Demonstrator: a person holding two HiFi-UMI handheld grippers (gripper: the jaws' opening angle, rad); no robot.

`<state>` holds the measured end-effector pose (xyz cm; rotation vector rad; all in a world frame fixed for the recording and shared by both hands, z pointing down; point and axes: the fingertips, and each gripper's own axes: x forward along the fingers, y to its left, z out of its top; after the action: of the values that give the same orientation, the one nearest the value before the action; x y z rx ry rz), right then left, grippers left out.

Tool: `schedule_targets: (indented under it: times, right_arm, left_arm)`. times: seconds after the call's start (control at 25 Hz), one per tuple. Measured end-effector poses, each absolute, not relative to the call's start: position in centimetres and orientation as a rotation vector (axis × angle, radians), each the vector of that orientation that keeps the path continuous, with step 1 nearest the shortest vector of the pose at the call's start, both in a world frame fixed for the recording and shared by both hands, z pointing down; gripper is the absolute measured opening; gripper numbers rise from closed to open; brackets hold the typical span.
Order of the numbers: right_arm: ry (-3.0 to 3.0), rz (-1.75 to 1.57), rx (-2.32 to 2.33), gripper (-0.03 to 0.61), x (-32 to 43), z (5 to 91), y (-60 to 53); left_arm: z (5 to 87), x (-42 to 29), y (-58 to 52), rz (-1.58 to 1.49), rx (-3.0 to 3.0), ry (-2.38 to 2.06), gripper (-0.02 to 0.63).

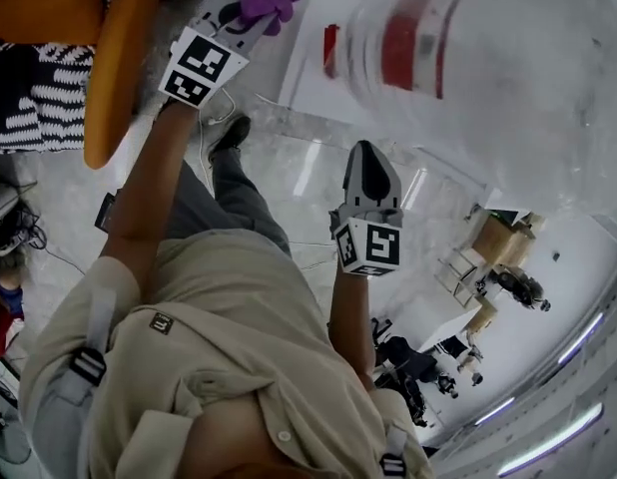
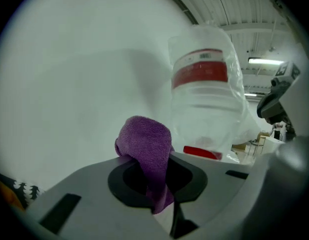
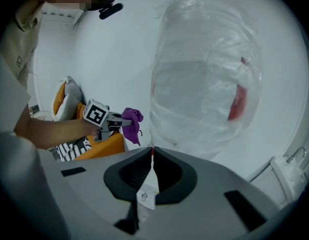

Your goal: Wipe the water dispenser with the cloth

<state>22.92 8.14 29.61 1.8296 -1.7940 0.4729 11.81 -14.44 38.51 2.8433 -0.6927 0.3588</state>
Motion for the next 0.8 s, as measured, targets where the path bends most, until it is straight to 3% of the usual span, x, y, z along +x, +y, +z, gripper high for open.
schedule_targets:
  times: [0.4,0.8]
  right_arm:
    - [-1.838,0.583,1.631,0.028,22.3,37.3,9.4]
    - [-1.847,0.630,1.535,0.028,20.3,41.0,9.8]
  left_arm:
    - [46.1,15.8,-13.0,0.439,2.831,-0.661,0.059]
    - [49.1,16.8,-5.6,0.447,2.881,-0.318,0.057]
